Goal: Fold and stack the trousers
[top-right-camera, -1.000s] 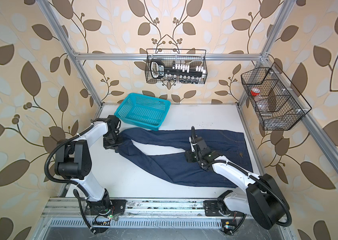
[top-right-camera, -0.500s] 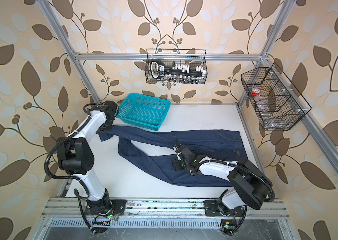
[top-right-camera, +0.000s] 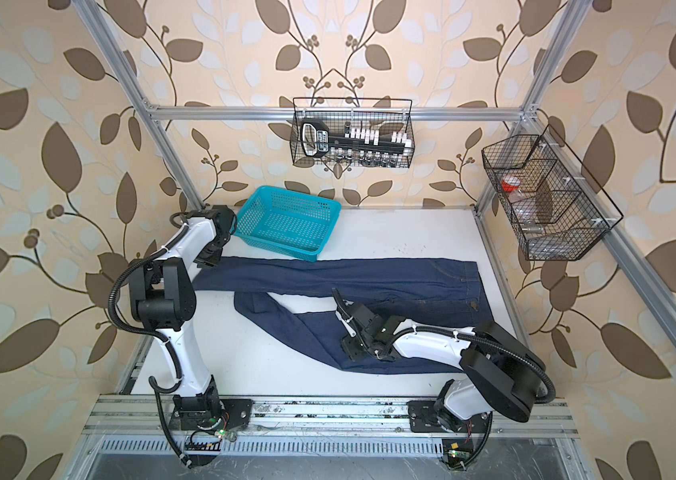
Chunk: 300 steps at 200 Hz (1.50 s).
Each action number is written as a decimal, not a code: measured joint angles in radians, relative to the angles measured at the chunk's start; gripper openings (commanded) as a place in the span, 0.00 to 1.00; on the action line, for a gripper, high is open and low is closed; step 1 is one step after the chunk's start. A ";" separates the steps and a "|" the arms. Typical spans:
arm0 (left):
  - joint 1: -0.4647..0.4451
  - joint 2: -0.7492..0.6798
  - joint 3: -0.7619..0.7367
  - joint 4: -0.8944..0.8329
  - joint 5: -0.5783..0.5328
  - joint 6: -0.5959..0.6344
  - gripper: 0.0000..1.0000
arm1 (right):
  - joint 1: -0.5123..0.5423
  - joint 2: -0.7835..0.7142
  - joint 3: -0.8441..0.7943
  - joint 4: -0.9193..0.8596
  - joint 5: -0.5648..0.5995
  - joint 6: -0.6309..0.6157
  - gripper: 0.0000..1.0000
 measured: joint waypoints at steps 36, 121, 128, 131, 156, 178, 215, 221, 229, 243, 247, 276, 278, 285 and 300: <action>0.060 -0.008 -0.013 -0.052 0.192 -0.077 0.62 | 0.057 -0.023 0.013 -0.090 0.003 -0.019 0.57; -0.071 -0.316 -0.348 0.030 0.645 -0.309 0.73 | -0.027 -0.086 0.142 -0.105 -0.018 -0.105 0.62; -0.100 -0.342 -0.367 0.044 0.662 -0.337 0.73 | -0.053 -0.092 0.142 -0.099 -0.024 -0.105 0.62; -0.113 -0.353 -0.375 0.052 0.672 -0.348 0.72 | -0.062 -0.093 0.142 -0.098 -0.027 -0.105 0.62; -0.215 -0.378 -0.405 0.098 0.731 -0.445 0.69 | -0.162 -0.105 0.141 -0.079 -0.051 -0.101 0.63; -0.294 -0.334 -0.406 0.135 0.743 -0.511 0.63 | -0.251 -0.133 0.124 -0.057 -0.077 -0.088 0.64; -0.368 -0.218 -0.407 0.180 0.748 -0.575 0.51 | -0.389 -0.158 0.087 -0.021 -0.119 -0.063 0.64; -0.371 -0.201 -0.407 0.185 0.748 -0.584 0.49 | -0.401 -0.158 0.085 -0.020 -0.124 -0.063 0.64; -0.373 -0.185 -0.410 0.190 0.745 -0.587 0.48 | -0.414 -0.158 0.084 -0.021 -0.130 -0.063 0.64; -0.374 -0.169 -0.418 0.194 0.736 -0.593 0.43 | -0.430 -0.158 0.084 -0.018 -0.140 -0.064 0.64; -0.374 -0.167 -0.422 0.195 0.730 -0.596 0.40 | -0.434 -0.158 0.084 -0.017 -0.141 -0.064 0.64; -0.374 -0.164 -0.445 0.195 0.691 -0.596 0.03 | -0.449 -0.152 0.084 0.001 -0.148 -0.063 0.64; -0.374 -0.163 -0.445 0.195 0.687 -0.591 0.01 | -0.449 -0.151 0.084 0.002 -0.148 -0.063 0.64; -0.374 -0.159 -0.445 0.195 0.674 -0.591 0.00 | -0.449 -0.144 0.084 0.010 -0.150 -0.063 0.64; -0.374 -0.152 -0.445 0.192 0.652 -0.592 0.00 | -0.449 -0.118 0.084 0.025 -0.151 -0.059 0.64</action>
